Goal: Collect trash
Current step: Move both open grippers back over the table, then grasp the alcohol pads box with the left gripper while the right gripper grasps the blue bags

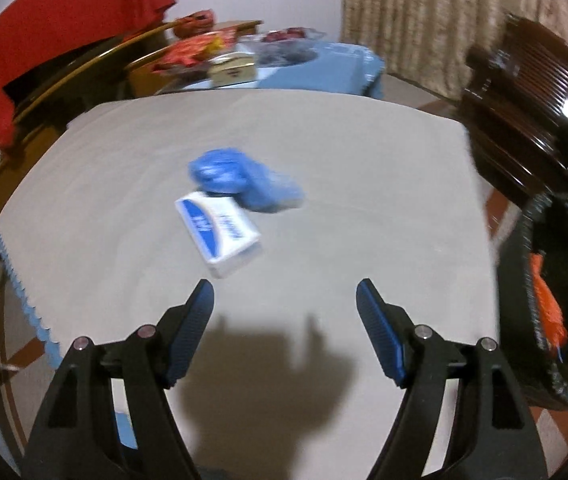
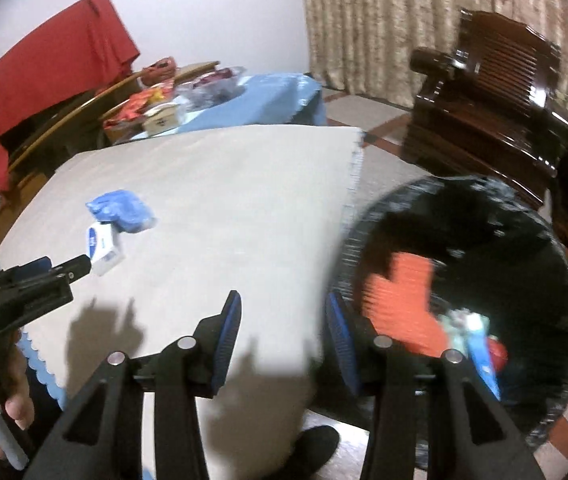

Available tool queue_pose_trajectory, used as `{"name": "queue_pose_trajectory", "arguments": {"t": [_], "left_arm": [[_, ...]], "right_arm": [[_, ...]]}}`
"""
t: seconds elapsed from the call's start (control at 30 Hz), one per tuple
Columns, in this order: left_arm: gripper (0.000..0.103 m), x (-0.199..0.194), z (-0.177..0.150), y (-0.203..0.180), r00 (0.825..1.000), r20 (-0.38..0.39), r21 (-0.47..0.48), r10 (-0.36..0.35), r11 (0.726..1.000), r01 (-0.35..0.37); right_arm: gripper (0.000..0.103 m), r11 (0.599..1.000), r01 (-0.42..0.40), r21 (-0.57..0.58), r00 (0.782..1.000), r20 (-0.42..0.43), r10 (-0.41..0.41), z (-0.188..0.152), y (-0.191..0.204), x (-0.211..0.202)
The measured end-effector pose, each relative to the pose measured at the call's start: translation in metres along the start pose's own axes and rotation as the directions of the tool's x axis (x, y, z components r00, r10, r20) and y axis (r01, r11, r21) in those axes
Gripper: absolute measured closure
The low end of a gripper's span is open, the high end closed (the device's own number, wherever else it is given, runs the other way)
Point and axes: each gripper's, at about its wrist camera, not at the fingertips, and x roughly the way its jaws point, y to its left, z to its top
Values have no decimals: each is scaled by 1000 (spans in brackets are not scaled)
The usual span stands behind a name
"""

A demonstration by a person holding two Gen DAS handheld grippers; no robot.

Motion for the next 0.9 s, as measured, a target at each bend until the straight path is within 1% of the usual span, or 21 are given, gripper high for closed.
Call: {"name": "queue_pose_trajectory", "arguments": {"t": [0.1,0.23,0.27,0.4,0.53,0.73,0.9], "left_arm": [[31,5,2,18,1000,1,-29,5,1000,-5],[31,17,5,35,1000,11,-38,1,999,-1],[31,21,4,39,1000,10,-40,-1,999,2],[31,39,3,53,1000,-4,-50,-12,999,12],[31,58,3,64,999,-26,-89,-32,996,29],[31,84,9,62,997,-40,-74,-66,995,63],[31,103,15,56,995,-58,-68,-83,995,79]], "right_arm": [[58,1000,-14,-14,1000,11,14,2,25,10],[55,1000,-10,-27,1000,24,11,3,52,25],[54,1000,-5,-24,1000,23,6,3,58,30],[53,1000,5,-26,1000,12,-4,3,81,49],[53,999,13,-51,1000,-4,-13,5,102,74],[53,997,23,-76,1000,-12,-24,10,117,101],[53,1000,24,-18,1000,-10,-24,14,112,113]]}}
